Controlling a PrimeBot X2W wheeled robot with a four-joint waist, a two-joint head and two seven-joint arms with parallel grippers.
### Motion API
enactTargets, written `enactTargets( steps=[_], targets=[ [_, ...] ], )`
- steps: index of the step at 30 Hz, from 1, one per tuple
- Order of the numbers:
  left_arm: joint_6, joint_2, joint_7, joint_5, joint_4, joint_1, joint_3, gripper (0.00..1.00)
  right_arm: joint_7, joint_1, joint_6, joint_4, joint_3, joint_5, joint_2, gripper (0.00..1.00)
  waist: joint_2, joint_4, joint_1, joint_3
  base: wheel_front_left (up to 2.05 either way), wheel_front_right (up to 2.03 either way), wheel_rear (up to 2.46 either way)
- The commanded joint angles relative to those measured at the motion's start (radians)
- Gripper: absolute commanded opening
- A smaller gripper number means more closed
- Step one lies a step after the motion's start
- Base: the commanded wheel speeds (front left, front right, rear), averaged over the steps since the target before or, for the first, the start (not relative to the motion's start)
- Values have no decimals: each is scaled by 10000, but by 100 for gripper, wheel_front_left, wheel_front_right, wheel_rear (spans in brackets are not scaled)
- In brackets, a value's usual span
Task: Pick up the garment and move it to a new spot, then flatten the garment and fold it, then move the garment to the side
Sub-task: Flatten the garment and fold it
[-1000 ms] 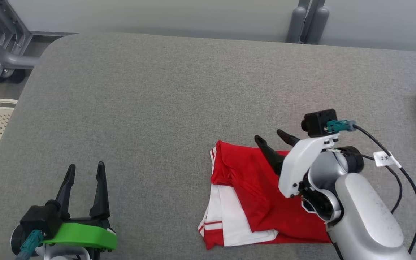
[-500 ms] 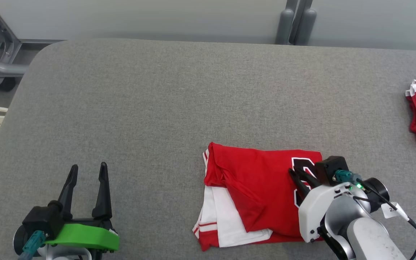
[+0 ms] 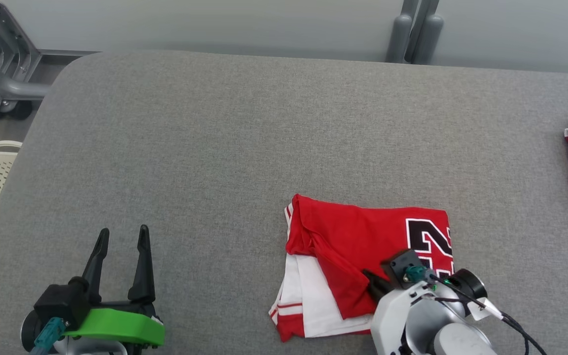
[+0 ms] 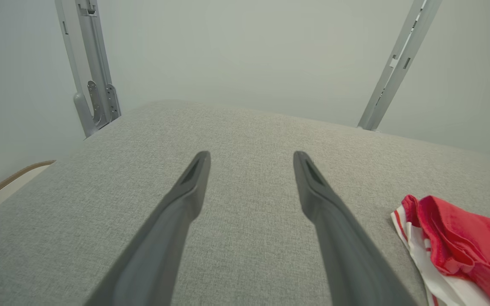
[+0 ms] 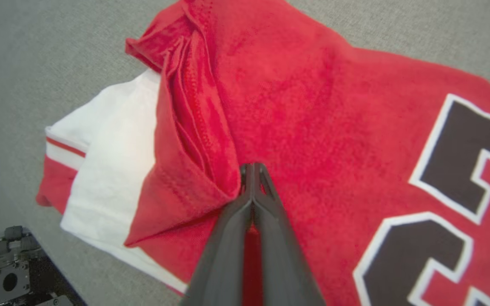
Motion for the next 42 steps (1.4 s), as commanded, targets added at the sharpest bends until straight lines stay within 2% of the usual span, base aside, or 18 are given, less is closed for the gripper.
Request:
enactTargets(
  steps=[1,8,21,28,34,36,40,41,42],
  targets=[
    [-23,7,-4,-12,-15,82,17,100,-7,-99,-10,41,196,-12,38,0,0,31,0,6,0,0,0],
    [-23,-14,-4,-45,10,26,12,100,-79,-556,-10,460,1268,216,262,0,0,136,0,65,0,0,0],
    [-23,-57,-4,-94,63,-151,-6,100,-20,-1708,-9,2071,3297,674,676,0,0,391,0,178,0,0,0],
    [-23,-89,-4,-56,56,-128,101,100,-234,-1996,-4,2334,4076,1183,722,0,0,446,0,195,0,0,0],
    [-23,-122,-4,23,-23,-4,260,100,-577,-2415,-6,1332,3763,2033,727,0,0,295,0,120,0,0,0],
    [-23,-123,-4,46,-46,18,265,100,-474,-2479,-6,869,3414,2222,726,0,0,217,0,81,0,0,0],
    [-23,-132,-4,71,-112,91,260,100,22,-2188,-6,8,2030,2095,715,0,0,62,0,6,0,0,0],
    [-23,-133,-4,85,-126,107,251,100,280,-2022,-7,-169,1611,1989,713,13,0,30,0,-5,0,0,0],
    [-23,-134,-5,93,-133,121,243,100,537,-1846,-6,-371,1185,1887,716,50,0,0,0,-15,0,0,0]
  ],
)
